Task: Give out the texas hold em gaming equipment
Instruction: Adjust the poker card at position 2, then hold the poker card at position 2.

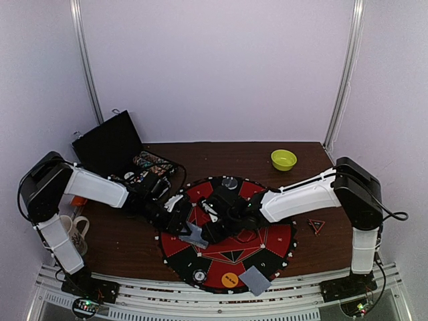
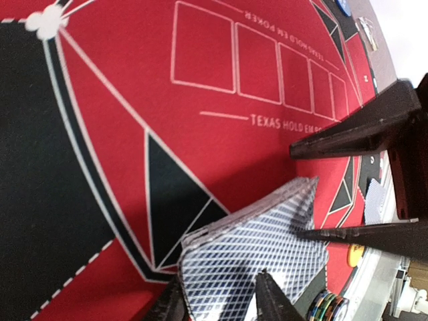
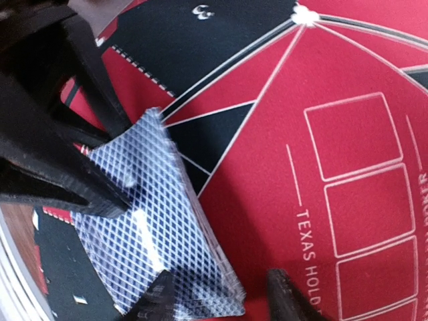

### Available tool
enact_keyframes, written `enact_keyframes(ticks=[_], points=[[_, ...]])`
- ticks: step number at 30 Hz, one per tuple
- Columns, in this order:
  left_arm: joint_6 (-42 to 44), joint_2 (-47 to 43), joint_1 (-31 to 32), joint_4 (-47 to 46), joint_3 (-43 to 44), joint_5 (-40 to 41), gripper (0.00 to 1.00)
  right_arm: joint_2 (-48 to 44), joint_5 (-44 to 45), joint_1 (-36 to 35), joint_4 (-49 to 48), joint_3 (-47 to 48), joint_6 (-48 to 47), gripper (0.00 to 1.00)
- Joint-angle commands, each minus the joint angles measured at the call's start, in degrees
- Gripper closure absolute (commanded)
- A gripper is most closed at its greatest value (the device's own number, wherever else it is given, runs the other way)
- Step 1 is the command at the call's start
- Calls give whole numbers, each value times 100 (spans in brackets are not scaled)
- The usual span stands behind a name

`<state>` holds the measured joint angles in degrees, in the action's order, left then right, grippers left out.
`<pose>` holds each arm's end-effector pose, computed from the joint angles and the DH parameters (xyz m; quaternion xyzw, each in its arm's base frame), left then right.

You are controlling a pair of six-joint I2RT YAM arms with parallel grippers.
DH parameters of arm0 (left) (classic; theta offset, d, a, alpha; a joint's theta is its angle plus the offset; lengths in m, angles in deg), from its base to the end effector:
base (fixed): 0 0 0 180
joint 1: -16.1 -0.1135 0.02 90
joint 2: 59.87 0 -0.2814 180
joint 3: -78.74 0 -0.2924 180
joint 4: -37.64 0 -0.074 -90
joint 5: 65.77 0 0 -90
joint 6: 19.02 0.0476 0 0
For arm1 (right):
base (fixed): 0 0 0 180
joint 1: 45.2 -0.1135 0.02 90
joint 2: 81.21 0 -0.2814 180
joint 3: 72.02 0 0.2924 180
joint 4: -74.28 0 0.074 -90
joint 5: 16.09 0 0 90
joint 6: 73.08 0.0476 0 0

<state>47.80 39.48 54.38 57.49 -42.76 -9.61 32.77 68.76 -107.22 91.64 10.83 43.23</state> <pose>0.2524 -0.2330 0.1009 0.1946 0.9079 -0.3657 0.0641 0.2144 0.4128 0.1285 -0.3016 0.8843 0.2768 0.2247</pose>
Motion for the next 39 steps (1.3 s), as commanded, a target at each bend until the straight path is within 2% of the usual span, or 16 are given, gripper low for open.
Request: enact_keyframes(ticks=[1,7,8,9,14,25,30,33,39], points=[[185,204,124,-91,98,121,63,-471,54,-35,169,-125,-716,45],[220,143,124,17,189,123,63,-802,-565,11,115,-313,-1924,12],[238,127,122,32,186,137,62,-776,-622,14,169,-296,-2099,3],[242,110,123,34,182,142,63,-736,-661,12,228,-264,-2261,0],[244,101,122,-5,202,73,62,-356,-721,5,288,-5,-2729,0],[227,130,110,-54,204,16,62,116,-95,-143,-64,80,-2829,0],[227,121,111,-72,211,-46,62,299,347,-142,-73,87,-2819,8],[218,122,110,-95,206,-80,63,364,311,-158,-82,98,-2846,14],[180,81,55,-206,169,-243,63,428,132,-153,-182,45,-2854,20]])
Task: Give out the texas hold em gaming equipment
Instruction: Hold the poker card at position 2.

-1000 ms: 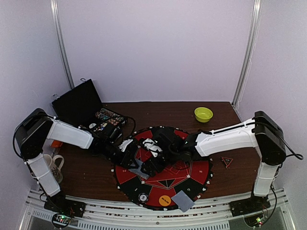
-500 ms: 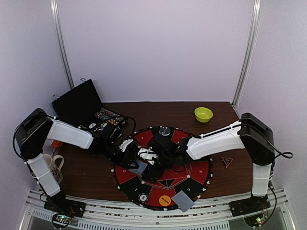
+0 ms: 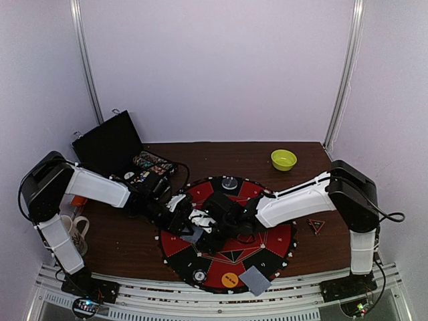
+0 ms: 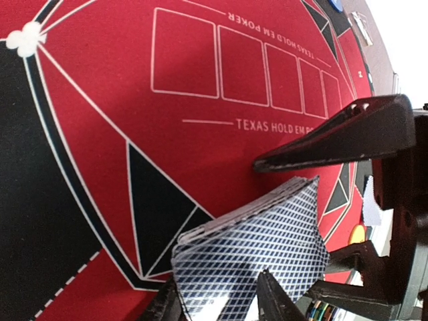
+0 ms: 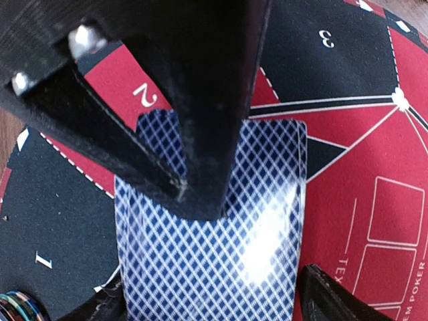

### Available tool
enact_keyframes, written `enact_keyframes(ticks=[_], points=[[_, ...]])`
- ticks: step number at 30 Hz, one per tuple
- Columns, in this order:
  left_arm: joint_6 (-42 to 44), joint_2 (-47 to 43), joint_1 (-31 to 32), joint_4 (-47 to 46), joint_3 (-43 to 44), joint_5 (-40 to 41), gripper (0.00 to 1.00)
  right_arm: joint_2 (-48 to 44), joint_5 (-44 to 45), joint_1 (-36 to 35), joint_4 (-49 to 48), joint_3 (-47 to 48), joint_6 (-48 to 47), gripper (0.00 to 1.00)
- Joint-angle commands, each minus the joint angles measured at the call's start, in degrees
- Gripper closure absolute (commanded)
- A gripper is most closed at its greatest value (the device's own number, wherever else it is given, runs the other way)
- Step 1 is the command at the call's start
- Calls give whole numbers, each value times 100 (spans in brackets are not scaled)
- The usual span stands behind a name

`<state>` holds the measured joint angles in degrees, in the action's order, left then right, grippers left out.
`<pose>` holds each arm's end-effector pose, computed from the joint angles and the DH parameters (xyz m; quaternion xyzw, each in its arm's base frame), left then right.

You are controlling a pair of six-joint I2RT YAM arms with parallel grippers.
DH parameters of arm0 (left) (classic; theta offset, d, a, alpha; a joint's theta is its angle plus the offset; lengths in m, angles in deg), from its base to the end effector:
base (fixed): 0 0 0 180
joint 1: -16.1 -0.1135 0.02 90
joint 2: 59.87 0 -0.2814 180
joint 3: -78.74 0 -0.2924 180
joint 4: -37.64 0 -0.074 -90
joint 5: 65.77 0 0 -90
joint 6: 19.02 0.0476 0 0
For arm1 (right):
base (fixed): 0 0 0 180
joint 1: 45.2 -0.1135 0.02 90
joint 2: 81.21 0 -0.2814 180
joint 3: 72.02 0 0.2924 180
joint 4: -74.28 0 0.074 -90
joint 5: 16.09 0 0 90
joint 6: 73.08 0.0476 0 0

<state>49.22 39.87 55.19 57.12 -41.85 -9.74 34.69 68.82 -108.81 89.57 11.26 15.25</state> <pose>0.2530 -0.2398 0.1035 0.2143 0.9014 -0.3693 0.0719 0.2054 0.4234 0.1189 -0.5163 0.7765 0.2201 0.2863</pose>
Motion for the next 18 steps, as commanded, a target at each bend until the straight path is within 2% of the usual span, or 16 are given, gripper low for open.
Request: enact_keyframes(ticks=[1,6,10,18], points=[[40,26,-59,-159,77,-259,63,245,102,1,25,-9,-72,22],[72,-152,-399,-107,65,-309,58,223,162,-1,80,-93,-152,25],[110,-123,-440,-302,68,-514,46,223,213,2,138,-129,-182,25],[431,149,-251,68,220,-519,41,204,276,-2,113,-148,-184,24]])
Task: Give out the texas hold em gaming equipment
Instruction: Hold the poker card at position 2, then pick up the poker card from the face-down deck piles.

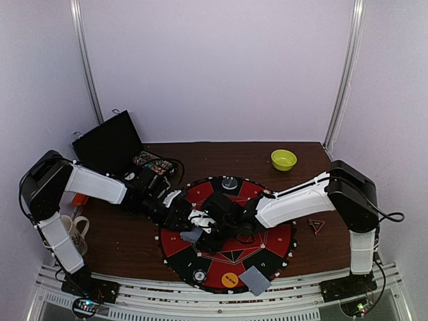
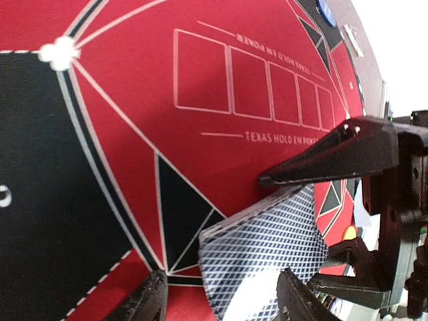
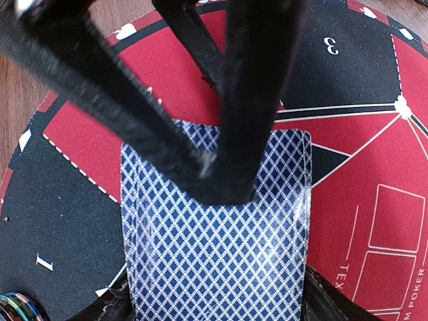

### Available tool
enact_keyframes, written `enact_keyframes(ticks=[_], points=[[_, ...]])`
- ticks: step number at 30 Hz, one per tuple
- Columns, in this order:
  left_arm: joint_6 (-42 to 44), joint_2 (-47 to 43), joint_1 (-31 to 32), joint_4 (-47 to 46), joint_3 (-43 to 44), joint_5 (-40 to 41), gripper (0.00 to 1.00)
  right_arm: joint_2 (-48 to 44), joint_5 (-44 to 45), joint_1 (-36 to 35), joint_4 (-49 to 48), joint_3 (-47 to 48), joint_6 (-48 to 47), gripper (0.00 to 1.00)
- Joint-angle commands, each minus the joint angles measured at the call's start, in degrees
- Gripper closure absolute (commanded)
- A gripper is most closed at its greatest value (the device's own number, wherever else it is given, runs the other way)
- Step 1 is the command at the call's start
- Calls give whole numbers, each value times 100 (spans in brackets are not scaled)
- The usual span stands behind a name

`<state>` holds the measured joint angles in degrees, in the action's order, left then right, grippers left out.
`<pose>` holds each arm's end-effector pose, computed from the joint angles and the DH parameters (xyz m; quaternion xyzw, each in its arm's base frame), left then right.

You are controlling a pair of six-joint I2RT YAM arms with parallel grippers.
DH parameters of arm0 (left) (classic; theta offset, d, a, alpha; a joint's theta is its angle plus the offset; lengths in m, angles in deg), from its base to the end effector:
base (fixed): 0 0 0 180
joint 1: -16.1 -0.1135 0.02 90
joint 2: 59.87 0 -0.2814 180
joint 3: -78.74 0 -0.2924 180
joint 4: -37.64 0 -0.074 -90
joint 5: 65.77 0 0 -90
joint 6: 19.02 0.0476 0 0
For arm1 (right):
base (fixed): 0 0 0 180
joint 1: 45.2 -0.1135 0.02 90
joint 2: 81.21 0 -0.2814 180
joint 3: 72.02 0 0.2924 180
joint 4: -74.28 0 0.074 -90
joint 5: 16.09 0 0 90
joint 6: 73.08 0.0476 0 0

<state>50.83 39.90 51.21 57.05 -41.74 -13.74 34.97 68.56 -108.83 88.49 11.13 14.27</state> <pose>0.2672 -0.2237 0.1056 0.2032 0.8938 -0.3929 0.0736 0.2055 0.4246 0.1175 -0.5228 0.7696 0.2222 0.2917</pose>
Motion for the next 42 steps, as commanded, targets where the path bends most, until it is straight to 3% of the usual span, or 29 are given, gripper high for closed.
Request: enact_keyframes(ticks=[1,10,17,22,35,42], points=[[269,183,173,107,229,-93,41,177,313,-4,220,-139,-93,24],[477,230,169,837,455,940,64,120,373,3,227,-176,-104,24],[529,50,102,919,433,863,87,98,447,6,241,-201,-106,24],[520,-73,-34,923,434,826,99,85,468,9,255,-222,-104,24],[839,-429,-518,1110,361,464,100,39,510,4,266,-259,-89,23],[1542,-1082,-540,1424,456,113,100,-199,302,8,162,-277,-131,11]])
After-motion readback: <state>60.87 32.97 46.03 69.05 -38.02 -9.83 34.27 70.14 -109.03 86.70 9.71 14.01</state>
